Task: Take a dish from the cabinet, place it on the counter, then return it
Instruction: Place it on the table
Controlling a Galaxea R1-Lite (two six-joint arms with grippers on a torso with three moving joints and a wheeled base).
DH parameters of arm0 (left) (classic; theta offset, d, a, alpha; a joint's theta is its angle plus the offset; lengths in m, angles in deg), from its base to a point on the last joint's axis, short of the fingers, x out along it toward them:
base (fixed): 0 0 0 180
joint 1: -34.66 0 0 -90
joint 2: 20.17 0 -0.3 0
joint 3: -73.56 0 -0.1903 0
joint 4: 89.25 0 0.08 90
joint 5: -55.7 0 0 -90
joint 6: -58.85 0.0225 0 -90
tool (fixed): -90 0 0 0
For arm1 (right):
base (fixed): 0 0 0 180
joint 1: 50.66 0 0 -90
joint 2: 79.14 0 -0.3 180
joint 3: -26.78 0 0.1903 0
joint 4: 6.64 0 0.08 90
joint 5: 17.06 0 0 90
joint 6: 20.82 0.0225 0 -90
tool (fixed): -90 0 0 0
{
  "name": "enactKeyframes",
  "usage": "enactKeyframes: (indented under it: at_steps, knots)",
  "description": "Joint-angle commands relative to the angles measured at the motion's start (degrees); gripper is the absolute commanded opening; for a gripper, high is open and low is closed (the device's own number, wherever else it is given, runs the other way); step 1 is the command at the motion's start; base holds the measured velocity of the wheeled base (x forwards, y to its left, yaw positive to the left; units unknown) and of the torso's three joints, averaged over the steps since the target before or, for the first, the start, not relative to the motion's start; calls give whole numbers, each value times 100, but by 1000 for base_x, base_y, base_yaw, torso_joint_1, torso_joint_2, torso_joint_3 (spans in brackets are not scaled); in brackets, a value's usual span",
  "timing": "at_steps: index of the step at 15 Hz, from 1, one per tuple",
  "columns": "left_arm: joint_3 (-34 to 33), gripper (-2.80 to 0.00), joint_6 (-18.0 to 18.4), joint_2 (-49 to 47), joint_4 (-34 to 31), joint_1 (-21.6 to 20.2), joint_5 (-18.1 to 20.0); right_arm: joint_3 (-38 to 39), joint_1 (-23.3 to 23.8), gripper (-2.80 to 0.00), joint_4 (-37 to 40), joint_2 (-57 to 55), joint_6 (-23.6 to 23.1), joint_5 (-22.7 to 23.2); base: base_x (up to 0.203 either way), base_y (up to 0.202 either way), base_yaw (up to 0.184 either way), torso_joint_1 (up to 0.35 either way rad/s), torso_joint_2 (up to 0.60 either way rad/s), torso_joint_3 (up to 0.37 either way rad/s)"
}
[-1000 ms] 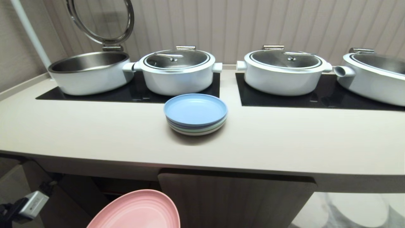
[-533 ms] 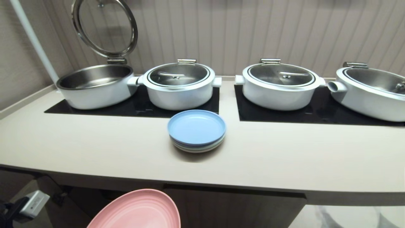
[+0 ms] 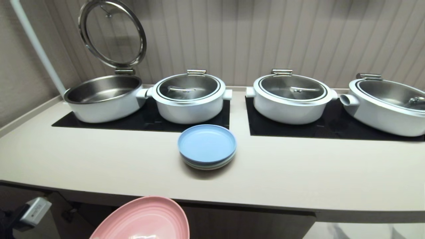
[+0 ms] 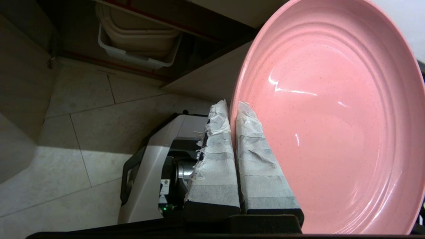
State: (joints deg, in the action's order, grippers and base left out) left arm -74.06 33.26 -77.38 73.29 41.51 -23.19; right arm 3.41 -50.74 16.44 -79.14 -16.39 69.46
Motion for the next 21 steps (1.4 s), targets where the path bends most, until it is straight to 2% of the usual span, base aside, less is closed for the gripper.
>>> enactKeyframes:
  at_steps: [1,7,10,12,21]
  knots:
    - [-4,-280,-16,-9,7,0,6,0,-1,-280,-6,0,5,-3,0,0,0,139,-294,-141]
    - [173,-280,-80,-260,7,-11,0,0,-1,-280,-6,0,48,-12,0,0,0,5,-7,-4]
    - [533,-280,-544,-508,14,-18,-50,0,-1,-280,-6,0,48,-12,0,0,0,0,0,0]
    - [662,-280,-663,-650,15,-52,-64,0,-1,-280,-6,0,48,-12,0,0,0,0,0,0]
    - [1014,-280,-747,-847,28,-728,-64,0,-1,-280,1,0,48,-12,0,0,0,0,0,0]
